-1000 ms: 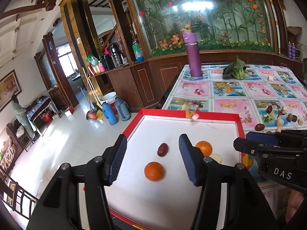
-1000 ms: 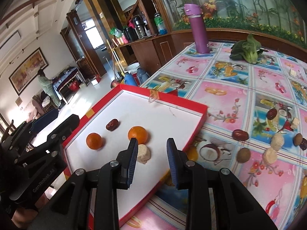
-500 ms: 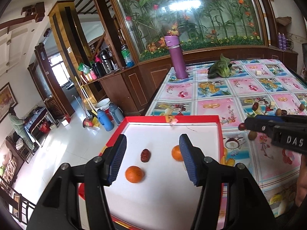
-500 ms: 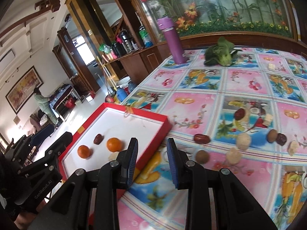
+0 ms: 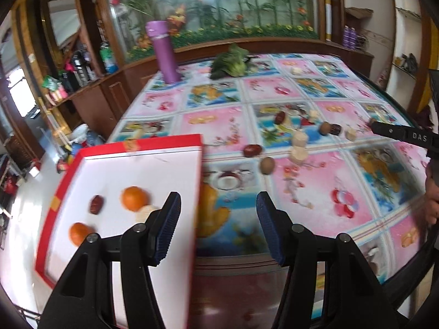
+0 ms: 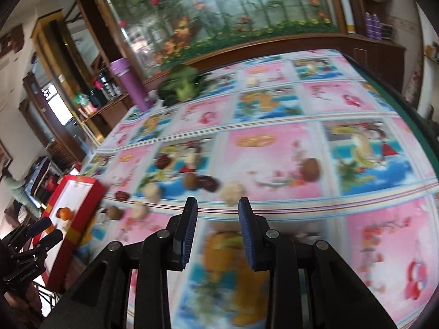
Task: Organize fruits
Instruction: 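Grasp a beige cake with the left tool while the right tool grasps a brown nut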
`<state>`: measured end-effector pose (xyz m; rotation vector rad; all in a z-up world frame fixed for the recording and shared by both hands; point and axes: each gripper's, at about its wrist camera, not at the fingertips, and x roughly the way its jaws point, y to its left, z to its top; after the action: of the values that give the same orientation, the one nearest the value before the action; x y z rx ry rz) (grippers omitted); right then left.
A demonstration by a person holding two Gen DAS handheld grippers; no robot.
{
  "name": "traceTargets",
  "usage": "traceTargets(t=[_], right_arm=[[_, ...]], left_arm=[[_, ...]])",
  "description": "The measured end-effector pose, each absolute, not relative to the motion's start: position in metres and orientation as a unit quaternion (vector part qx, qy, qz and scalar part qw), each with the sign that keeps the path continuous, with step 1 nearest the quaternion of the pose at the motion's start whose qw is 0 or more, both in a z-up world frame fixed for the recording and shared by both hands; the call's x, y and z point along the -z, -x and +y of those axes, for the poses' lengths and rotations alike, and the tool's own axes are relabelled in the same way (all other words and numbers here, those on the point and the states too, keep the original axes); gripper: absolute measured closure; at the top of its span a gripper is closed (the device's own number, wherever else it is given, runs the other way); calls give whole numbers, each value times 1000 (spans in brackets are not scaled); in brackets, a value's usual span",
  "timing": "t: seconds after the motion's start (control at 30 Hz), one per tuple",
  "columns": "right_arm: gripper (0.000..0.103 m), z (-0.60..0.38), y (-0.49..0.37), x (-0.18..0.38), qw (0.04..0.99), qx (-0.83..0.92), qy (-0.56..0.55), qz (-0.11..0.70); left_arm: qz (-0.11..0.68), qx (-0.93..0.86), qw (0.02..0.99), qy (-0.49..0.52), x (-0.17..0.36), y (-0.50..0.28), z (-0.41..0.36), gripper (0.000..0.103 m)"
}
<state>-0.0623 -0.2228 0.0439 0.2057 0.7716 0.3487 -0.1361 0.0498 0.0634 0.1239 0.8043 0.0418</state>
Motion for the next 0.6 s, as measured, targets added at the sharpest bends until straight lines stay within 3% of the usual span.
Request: traceTargets(t=[0.6], right_arm=[[72,-267,9,-34,910,-84,-56,402]], left_arm=[[440,55,894,-66,-52,74,2,44]])
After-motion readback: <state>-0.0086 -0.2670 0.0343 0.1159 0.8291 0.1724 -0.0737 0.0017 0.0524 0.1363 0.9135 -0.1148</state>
